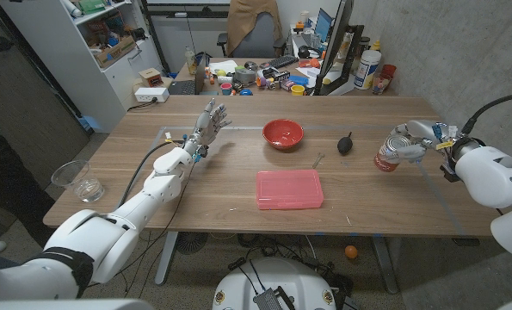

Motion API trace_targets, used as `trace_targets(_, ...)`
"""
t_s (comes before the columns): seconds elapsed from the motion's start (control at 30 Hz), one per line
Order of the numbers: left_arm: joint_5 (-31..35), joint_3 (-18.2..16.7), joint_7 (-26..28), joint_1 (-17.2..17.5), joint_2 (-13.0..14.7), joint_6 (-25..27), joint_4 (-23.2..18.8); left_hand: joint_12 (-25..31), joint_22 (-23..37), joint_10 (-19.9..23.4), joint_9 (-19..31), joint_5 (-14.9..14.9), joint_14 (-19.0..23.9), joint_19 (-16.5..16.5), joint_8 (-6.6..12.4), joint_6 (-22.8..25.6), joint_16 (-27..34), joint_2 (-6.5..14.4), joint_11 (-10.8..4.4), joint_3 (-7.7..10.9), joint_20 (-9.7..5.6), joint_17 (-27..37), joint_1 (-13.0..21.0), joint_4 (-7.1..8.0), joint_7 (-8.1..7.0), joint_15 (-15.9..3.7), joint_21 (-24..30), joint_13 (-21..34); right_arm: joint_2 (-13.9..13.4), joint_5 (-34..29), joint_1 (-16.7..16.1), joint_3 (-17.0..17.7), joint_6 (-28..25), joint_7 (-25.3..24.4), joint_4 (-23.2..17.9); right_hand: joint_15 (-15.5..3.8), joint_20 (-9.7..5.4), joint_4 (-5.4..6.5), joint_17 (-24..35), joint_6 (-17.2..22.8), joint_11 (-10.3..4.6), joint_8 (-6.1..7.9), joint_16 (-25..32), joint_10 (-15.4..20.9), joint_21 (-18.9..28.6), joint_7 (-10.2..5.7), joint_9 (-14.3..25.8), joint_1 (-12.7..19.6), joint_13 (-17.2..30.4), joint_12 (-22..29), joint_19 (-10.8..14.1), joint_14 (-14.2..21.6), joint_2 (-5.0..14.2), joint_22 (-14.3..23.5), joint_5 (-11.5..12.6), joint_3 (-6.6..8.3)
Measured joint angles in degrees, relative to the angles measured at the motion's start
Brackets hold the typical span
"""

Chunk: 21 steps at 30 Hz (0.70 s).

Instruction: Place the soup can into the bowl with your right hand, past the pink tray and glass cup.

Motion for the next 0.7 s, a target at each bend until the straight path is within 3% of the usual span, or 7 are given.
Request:
trace_targets(0.13,0.0,0.0,0.0,0.3,0.2,0.0,-0.6,0.0,0.0,0.0,0.0,0.0,0.0,0.0,0.00,0.0,0.0,0.0,0.00,0.00,0.00,0.0,0.0,0.00,0.00,0.00,0.0,0.0,0.0,0.7,0.0,0.0,-0.2,-0.5,0.0,0.00,0.00,0.05,0.3,0.0,0.18,0.00,-0.2,0.2,0.0,0.00,0.0,0.0,0.0,0.0,0.0,0.0,0.00,0.0,0.0,-0.05)
trace_targets(0.17,0.0,0.0,0.2,0.4,0.3,0.4,-0.8,0.0,0.0,0.0,0.0,0.0,0.0,0.0,0.00,0.0,0.0,0.0,0.00,0.00,0.00,0.0,0.0,0.00,0.00,0.00,0.0,0.0,-1.3,1.0,2.4,-1.8,-0.2,-0.7,0.6,0.01,0.00,0.16,0.3,0.0,0.18,0.00,-0.2,0.2,0.0,0.00,0.0,0.0,0.0,0.0,0.0,0.0,0.00,-0.2,0.0,-0.17)
trace_targets(0.3,0.0,-0.1,0.2,0.7,0.5,0.4,-1.3,0.0,0.0,0.0,0.0,0.0,0.0,0.0,0.00,0.0,0.0,0.0,0.00,0.00,0.00,0.0,0.0,0.00,0.00,0.00,0.0,0.0,-1.3,2.2,2.4,-1.8,-0.4,-1.3,0.6,0.01,0.00,0.16,0.3,0.0,0.30,0.38,-0.2,0.3,0.3,0.00,0.0,0.0,0.0,0.0,0.0,0.0,0.00,-0.3,0.0,-0.17)
trace_targets(0.37,-0.2,-0.1,0.3,0.8,0.6,0.5,-1.5,0.0,0.0,0.0,0.0,0.0,0.0,0.0,0.00,0.0,0.0,0.0,0.00,0.00,0.00,0.0,0.0,0.00,0.00,0.00,0.0,0.0,-3.2,2.8,6.1,-4.9,-0.5,-1.6,1.7,0.09,0.00,0.09,0.4,0.0,0.31,0.39,-0.2,0.3,0.4,0.00,0.0,0.0,0.0,0.0,0.0,0.1,0.00,-0.5,0.0,-0.24)
trace_targets(0.57,-0.3,-0.3,0.4,1.3,0.9,0.5,-2.0,0.0,0.0,0.0,0.0,0.0,0.0,0.0,0.00,0.0,0.0,0.0,0.00,0.00,0.00,0.0,0.0,0.00,0.00,0.00,0.0,0.0,-5.1,4.9,10.0,-8.1,-1.3,-2.2,2.5,-0.11,0.00,0.09,0.5,0.0,0.49,0.39,-0.2,0.5,0.4,0.00,0.0,0.0,0.0,0.4,0.0,0.3,0.00,-0.5,0.0,-0.25)
trace_targets(0.63,-0.5,-0.3,0.4,1.3,0.9,0.5,-2.0,0.0,0.0,0.0,0.0,0.0,0.0,0.0,0.00,0.0,0.0,0.0,0.00,0.00,0.00,0.0,0.0,0.00,0.00,0.00,0.0,0.0,-6.7,5.5,13.1,-10.9,-1.6,-2.3,3.2,-0.21,0.00,0.09,0.5,0.0,0.50,0.38,-0.2,0.5,0.4,0.00,0.1,0.1,0.0,0.4,0.0,0.4,-0.08,-0.8,0.0,-0.25)
trace_targets(0.7,-0.5,-0.4,0.4,1.4,0.9,0.5,-2.0,0.0,0.0,0.0,0.0,0.0,0.0,0.0,0.00,0.0,0.0,0.0,0.00,0.00,0.00,0.0,0.0,0.00,0.00,0.00,-0.1,0.0,-6.7,6.3,13.1,-10.9,-2.1,-2.5,3.2,-0.21,0.00,-0.06,0.6,0.2,0.59,0.38,-0.2,0.6,0.4,-0.15,0.1,0.4,0.0,0.4,0.0,0.4,-0.36,-0.8,0.0,-0.41)
